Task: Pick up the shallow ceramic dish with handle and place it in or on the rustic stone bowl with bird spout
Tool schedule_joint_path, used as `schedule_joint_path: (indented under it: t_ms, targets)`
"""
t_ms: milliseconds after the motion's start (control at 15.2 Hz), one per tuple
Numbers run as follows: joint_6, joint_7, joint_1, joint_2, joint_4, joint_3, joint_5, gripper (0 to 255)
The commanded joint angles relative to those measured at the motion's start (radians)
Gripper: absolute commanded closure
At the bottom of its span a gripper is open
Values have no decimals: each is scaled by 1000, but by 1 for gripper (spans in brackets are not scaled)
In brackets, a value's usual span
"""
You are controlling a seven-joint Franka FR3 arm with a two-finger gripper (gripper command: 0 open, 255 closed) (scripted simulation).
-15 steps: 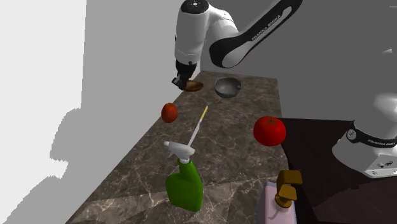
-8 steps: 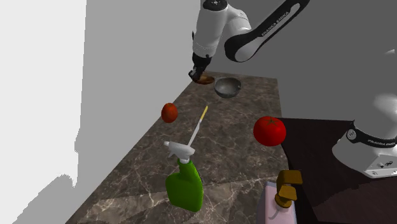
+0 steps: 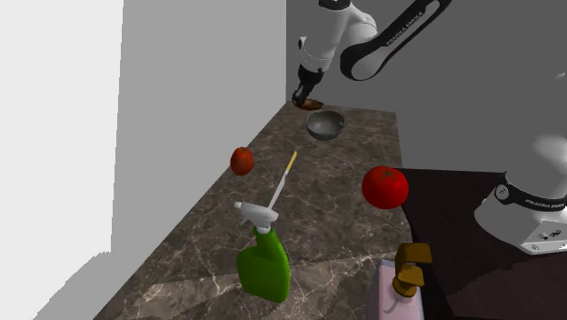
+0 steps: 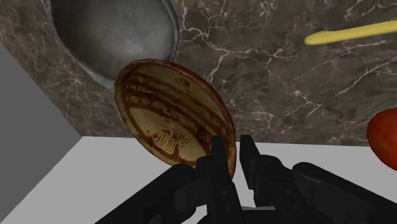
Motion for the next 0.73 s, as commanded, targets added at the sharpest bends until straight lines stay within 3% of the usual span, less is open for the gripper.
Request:
schedule_joint_path:
  t_ms: [0, 528, 660]
  targets:
    - [29, -59, -35, -9, -13, -15, 19, 255]
    - [134, -328, -185, -23, -48, -66, 131, 255]
    - [155, -304, -184, -4, -51, -72, 108, 255]
